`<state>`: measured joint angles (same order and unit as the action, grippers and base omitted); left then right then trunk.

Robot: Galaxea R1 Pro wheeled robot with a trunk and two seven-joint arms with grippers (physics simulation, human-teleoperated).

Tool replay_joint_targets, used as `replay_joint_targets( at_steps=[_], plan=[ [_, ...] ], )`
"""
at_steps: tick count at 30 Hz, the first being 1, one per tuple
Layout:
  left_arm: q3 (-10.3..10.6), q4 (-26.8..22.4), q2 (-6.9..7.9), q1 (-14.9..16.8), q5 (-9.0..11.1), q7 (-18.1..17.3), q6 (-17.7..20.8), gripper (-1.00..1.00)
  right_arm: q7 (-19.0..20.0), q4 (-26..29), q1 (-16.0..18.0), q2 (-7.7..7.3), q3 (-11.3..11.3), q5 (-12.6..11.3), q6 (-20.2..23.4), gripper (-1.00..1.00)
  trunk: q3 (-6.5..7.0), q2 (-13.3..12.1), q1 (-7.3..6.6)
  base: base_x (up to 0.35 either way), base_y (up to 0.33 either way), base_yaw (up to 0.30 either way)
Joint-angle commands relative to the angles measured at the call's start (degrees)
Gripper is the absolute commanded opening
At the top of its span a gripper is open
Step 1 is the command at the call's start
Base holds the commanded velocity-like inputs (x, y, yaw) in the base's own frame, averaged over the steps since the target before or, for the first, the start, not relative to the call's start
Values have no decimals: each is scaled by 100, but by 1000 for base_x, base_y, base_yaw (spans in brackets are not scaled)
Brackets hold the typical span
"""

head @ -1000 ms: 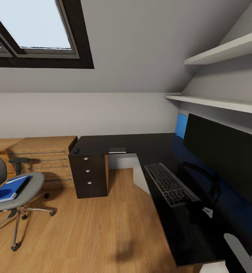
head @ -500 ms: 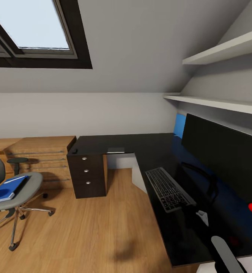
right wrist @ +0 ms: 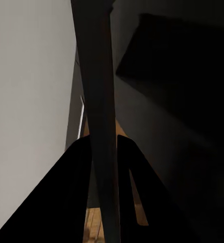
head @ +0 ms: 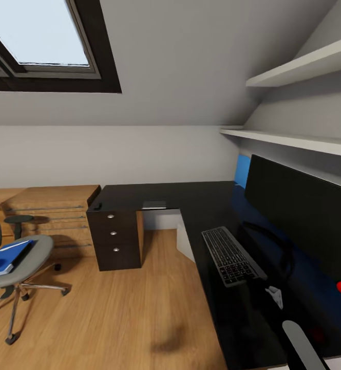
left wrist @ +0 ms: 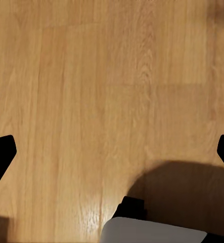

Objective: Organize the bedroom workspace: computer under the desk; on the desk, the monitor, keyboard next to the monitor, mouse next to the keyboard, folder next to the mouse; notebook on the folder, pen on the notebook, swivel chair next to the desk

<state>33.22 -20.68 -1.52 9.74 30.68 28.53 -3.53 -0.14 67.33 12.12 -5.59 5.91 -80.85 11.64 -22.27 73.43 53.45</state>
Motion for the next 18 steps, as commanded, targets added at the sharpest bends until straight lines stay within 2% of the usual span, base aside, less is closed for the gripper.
replay_joint_targets(
  at_steps=[1, 6, 12, 18],
  plan=[
    [49, 2, 2, 8, 61, 30, -38, 100, -186, -19, 1, 6, 6, -14, 36, -100, -7, 3, 1, 188, -36, 0],
    [52, 2, 3, 4, 61, 30, -42, 100, -188, -26, 1, 24, 12, -38, 54, -100, -7, 3, 1, 189, -27, 0],
    [53, 2, 2, 8, 61, 30, -43, 100, -178, -25, 1, 216, 26, -42, 57, -100, -7, 3, 1, 35, -8, 0],
    [53, 2, 3, 8, 61, 43, -43, 100, -156, -7, 1, 257, 32, -52, 74, -100, -7, 3, 1, 77, -67, 0]
  ],
)
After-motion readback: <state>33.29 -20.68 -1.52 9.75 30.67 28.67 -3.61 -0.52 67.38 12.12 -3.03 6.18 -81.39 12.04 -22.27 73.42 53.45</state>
